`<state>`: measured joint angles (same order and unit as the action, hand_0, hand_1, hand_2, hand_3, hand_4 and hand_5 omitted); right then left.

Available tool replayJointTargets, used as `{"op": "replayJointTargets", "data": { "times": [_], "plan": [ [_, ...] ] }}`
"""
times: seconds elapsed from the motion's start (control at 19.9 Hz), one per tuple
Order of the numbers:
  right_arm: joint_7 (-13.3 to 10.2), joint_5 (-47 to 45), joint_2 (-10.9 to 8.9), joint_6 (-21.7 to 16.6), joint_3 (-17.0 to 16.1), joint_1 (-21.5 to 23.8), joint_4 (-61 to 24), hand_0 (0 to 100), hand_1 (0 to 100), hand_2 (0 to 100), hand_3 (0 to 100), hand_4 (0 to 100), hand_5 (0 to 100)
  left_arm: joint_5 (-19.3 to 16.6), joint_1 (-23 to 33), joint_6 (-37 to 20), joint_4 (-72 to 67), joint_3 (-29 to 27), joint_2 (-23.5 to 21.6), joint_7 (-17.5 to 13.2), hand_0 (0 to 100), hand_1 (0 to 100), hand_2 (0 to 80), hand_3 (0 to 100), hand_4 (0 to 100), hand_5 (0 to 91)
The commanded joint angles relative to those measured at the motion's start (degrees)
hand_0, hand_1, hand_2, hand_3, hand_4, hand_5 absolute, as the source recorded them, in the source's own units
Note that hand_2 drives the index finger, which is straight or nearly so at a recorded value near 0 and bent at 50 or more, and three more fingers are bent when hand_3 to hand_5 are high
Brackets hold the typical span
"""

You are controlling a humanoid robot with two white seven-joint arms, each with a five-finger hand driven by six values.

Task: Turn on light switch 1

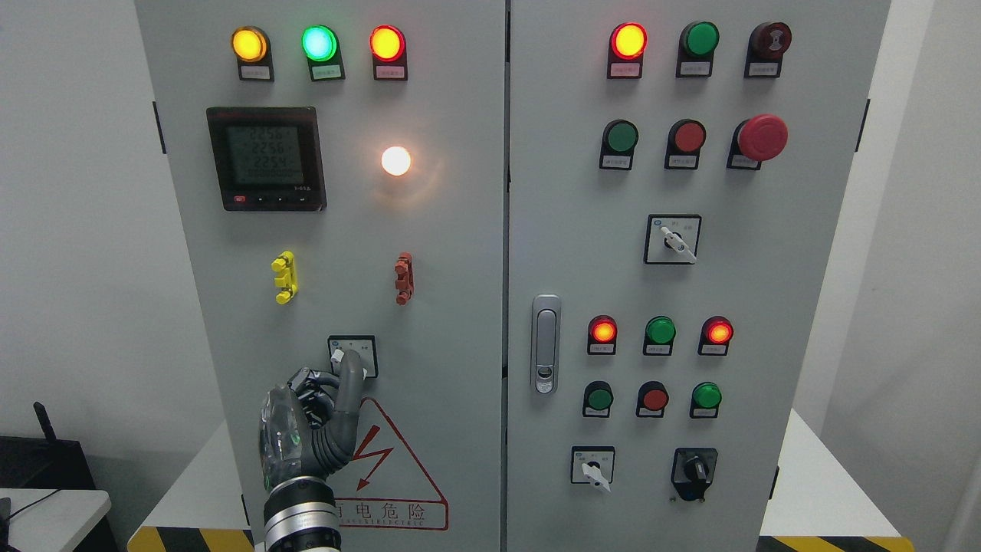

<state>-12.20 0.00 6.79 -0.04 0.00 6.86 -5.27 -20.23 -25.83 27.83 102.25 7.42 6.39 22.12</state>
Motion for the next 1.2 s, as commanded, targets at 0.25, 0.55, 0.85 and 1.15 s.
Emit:
{"op": "replayJointTargets", "data": {
  "times": [0.25,0.55,0.85,1.15],
  "plan": [
    [-0.01,0.26,-0.03,0.04,1.32,-0.01,0.00,12,39,0,0,0,0,-0.42,7.36,-8.92,6.03,-8.81,-0.59,-6.73,0,17,60.5,99,95,84.8],
    [-0.01,0.26,0.06,0.04,1.32,-0.01,0.00,12,39,0,0,0,0,-0.25,11.49,-21.66,5.94,-16.72,-0.94,-18.41,0,10,51.0,94,91,73.8],
    [-0.01,0.26,-0.03,0.04,1.32,-0.01,0.00,12,39,0,0,0,0,0.89,17.20,-27.11,5.50,-25.25,-1.64,-26.59,0,0,31.4,73,77,49.7],
    [-0.01,0.26,-0.03,0.04,1.32,-0.01,0.00,12,39,0,0,0,0,6.69,26.08,-36.16,2.52,-33.06,-2.43,-33.01,0,0,3.8,43,55,34.0]
  ]
}}
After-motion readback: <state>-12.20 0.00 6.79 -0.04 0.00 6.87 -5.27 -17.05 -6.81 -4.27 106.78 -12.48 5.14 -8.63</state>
